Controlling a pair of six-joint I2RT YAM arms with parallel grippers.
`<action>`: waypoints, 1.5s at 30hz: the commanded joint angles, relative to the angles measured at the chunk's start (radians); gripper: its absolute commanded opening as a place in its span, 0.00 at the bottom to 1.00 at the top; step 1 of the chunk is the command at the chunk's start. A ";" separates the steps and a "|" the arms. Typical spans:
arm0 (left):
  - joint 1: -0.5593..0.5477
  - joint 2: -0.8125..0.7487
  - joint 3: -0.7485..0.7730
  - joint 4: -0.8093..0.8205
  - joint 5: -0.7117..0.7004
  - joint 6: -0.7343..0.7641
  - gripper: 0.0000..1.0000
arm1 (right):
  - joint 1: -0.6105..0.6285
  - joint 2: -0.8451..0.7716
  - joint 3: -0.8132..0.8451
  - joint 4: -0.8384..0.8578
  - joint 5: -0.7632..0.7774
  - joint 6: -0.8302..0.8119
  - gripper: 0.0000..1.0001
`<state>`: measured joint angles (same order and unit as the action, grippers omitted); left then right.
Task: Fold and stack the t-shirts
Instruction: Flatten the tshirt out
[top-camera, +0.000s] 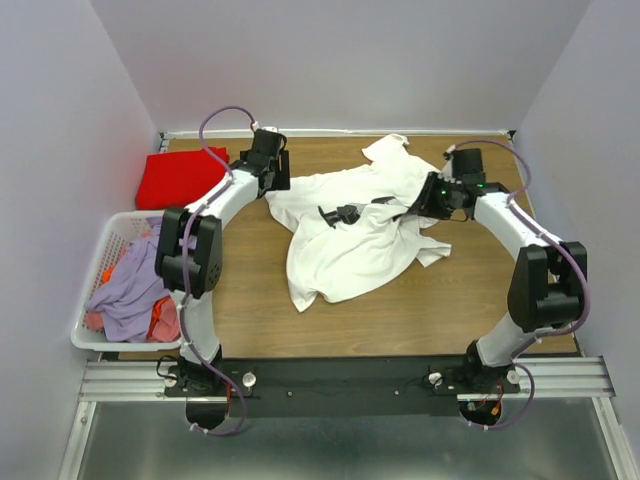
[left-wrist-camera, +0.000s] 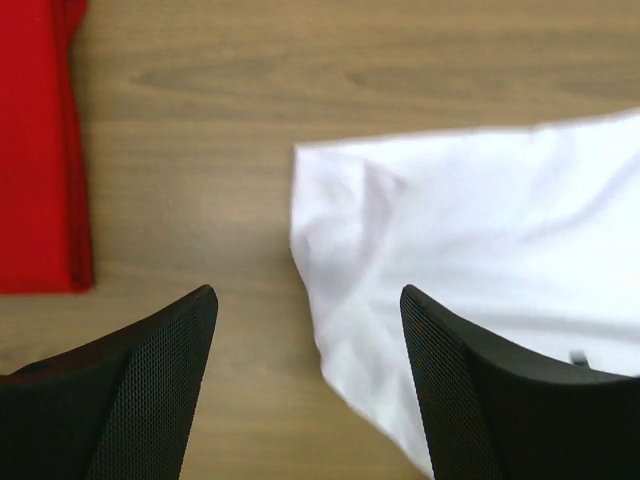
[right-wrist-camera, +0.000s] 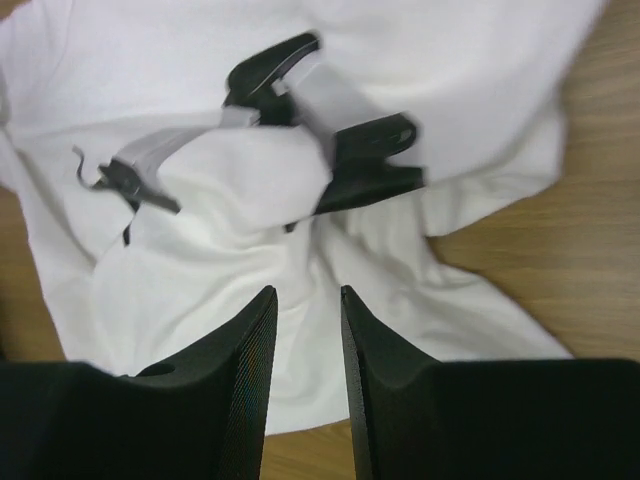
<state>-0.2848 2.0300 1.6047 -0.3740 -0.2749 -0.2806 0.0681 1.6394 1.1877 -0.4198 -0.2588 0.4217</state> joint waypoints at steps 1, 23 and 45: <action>-0.050 -0.148 -0.167 0.038 0.138 -0.049 0.81 | 0.134 0.010 -0.010 -0.036 -0.079 -0.061 0.38; -0.134 -0.057 -0.324 0.020 0.214 -0.085 0.55 | 0.322 0.204 -0.066 0.000 0.038 -0.014 0.33; -0.014 0.389 0.535 -0.207 -0.014 0.021 0.72 | 0.197 0.084 -0.016 -0.027 0.136 0.012 0.35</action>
<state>-0.2993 2.4332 2.0819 -0.5434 -0.2398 -0.2817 0.2626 1.8278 1.1439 -0.4194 -0.1841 0.4603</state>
